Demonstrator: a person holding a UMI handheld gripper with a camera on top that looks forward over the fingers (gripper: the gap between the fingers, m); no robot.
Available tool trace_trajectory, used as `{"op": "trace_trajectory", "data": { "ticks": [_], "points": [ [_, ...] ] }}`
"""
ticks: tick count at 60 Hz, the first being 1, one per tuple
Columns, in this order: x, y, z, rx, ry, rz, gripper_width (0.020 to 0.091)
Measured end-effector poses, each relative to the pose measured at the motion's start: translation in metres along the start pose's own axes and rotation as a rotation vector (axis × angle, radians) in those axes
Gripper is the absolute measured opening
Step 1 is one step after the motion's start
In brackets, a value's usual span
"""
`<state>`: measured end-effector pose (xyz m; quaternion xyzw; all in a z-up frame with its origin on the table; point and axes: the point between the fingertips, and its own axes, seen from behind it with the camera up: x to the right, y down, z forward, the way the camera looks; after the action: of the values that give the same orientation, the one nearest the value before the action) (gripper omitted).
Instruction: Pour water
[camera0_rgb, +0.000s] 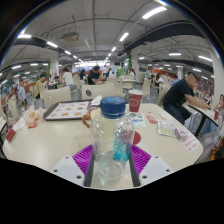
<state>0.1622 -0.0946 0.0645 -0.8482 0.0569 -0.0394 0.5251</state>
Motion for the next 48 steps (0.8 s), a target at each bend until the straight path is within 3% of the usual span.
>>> {"op": "trace_trajectory", "data": {
  "ticks": [13,19,32,41,48],
  "points": [
    [0.000,-0.002,0.005,-0.023,-0.003,-0.063,0.0383],
    [-0.007,-0.005,0.003,-0.052,-0.023,-0.091,0.0380],
    [-0.086,-0.073,-0.007,0.039,-0.238,-0.086,0.0380],
    [-0.141,-0.138,0.001,0.057,-0.435,0.234,0.0379],
    [-0.163,-0.179,0.018,0.000,-0.570,0.651,0.0380]
  ]
}}
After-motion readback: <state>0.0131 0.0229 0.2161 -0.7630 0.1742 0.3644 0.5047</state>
